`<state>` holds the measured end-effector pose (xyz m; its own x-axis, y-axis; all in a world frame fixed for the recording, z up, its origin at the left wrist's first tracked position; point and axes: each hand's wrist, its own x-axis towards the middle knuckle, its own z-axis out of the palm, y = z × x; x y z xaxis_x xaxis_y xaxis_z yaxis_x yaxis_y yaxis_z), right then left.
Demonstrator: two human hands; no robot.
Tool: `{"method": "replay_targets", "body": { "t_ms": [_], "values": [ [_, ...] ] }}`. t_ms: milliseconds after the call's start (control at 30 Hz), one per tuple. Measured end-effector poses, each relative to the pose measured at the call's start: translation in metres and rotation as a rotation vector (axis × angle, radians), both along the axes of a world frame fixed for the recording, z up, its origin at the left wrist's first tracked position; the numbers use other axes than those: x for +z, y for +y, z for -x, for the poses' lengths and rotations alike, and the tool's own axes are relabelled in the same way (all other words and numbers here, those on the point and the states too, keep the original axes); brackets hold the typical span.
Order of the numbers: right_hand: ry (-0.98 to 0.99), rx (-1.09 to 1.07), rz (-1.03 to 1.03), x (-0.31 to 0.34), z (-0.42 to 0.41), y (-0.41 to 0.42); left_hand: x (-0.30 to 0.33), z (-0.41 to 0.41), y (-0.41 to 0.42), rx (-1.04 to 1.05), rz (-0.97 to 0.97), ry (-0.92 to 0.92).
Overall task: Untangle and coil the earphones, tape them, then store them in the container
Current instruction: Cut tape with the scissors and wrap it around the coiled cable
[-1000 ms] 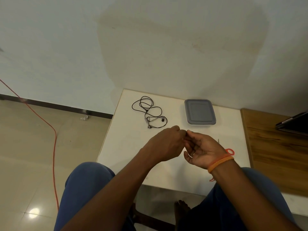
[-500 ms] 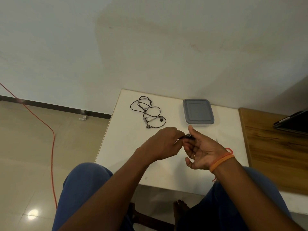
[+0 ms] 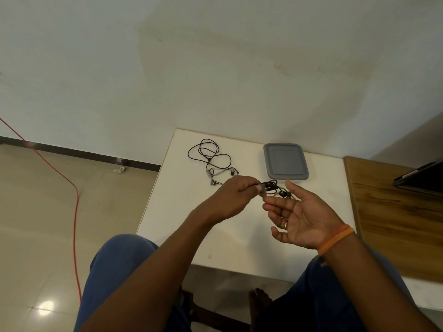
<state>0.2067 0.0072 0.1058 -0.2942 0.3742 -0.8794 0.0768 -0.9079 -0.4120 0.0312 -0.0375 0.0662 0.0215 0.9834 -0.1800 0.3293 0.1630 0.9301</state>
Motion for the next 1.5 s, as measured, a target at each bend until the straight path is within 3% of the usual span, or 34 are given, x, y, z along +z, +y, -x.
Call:
{"method": "replay_targets", "body": {
  "t_ms": [100, 233, 300, 400, 467, 633, 800, 933, 1133, 1300, 1500],
  "values": [
    [-0.195, 0.099, -0.280, 0.008, -0.003, -0.001, 0.001, 0.001, 0.001, 0.041, 0.064, -0.139],
    [-0.583, 0.127, -1.150, 0.009, -0.006, -0.002, 0.003, -0.001, 0.000, 0.042, 0.145, -0.204],
    [-0.587, 0.250, -1.466, 0.009, -0.006, 0.002, 0.004, -0.002, -0.001, 0.020, 0.159, -0.211],
    [-0.393, 0.516, -1.386, 0.004, 0.000, 0.003, 0.006, -0.004, -0.002, -0.012, 0.161, -0.206],
    [-0.349, 0.562, -1.327, -0.005, 0.001, 0.002, 0.008, -0.004, -0.003, -0.032, 0.158, -0.195],
    [-0.257, 0.451, -1.100, -0.011, -0.003, 0.008, 0.008, -0.005, -0.004, -0.040, 0.151, -0.210],
    [-0.199, 0.358, -1.075, -0.013, 0.001, 0.003, 0.008, -0.007, -0.003, -0.006, 0.174, -0.296],
    [-0.283, 0.329, -1.206, -0.021, 0.002, -0.003, 0.006, -0.008, -0.003, 0.007, 0.200, -0.339],
    [-0.412, 0.592, -1.661, -0.031, 0.000, -0.005, 0.006, -0.004, -0.004, -0.013, 0.215, -0.358],
    [-0.369, 0.664, -1.705, -0.029, 0.000, -0.003, 0.006, 0.001, -0.004, -0.030, 0.246, -0.436],
    [-0.298, 0.582, -1.697, -0.027, -0.001, -0.002, 0.010, 0.002, -0.004, -0.068, 0.280, -0.486]
  ]
}}
